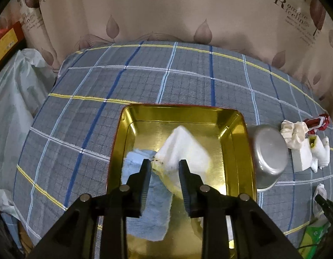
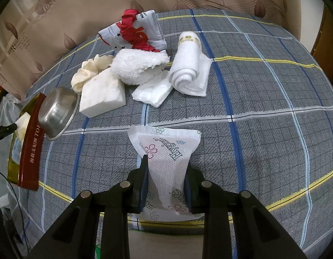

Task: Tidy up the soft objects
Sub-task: 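Place the white-and-yellow cloth into the gold tray and open the left gripper, then lower the sanitary pad into the gold tray and open the right gripper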

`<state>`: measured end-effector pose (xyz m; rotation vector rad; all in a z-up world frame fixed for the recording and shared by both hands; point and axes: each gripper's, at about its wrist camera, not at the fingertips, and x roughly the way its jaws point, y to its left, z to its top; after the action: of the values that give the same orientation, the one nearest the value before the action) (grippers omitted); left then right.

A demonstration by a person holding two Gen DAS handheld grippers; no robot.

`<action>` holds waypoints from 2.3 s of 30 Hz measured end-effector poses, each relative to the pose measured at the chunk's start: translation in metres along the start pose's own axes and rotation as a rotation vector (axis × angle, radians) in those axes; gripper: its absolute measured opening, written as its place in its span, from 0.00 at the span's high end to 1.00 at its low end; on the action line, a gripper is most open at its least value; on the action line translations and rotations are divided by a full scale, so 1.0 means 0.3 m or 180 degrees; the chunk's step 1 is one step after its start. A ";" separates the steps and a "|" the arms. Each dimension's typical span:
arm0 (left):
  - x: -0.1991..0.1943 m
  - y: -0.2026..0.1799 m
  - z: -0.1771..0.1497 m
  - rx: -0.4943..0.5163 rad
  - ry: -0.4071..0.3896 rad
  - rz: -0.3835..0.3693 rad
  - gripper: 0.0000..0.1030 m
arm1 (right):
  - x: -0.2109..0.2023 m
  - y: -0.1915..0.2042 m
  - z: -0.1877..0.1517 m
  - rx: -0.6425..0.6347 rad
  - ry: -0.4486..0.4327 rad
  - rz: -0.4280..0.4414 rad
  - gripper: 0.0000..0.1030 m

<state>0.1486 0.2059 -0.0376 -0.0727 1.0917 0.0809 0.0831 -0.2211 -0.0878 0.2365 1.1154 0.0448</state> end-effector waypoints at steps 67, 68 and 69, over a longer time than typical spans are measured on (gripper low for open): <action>-0.194 0.346 -0.260 -0.0762 -0.0430 0.0487 0.59 | 0.073 1.104 -0.093 -0.1986 0.0099 0.0795 0.74; -0.192 0.344 -0.259 -0.0758 -0.0424 0.0469 0.59 | 0.082 1.109 -0.099 -0.2007 0.0122 0.0790 0.73; -0.190 0.342 -0.260 -0.0753 -0.0419 0.0454 0.59 | 0.091 1.114 -0.106 -0.2026 0.0136 0.0782 0.72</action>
<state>0.0432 0.2986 -0.0248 -0.1991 0.9511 0.3386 0.0945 0.1139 -0.0547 -0.2005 1.0562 0.6156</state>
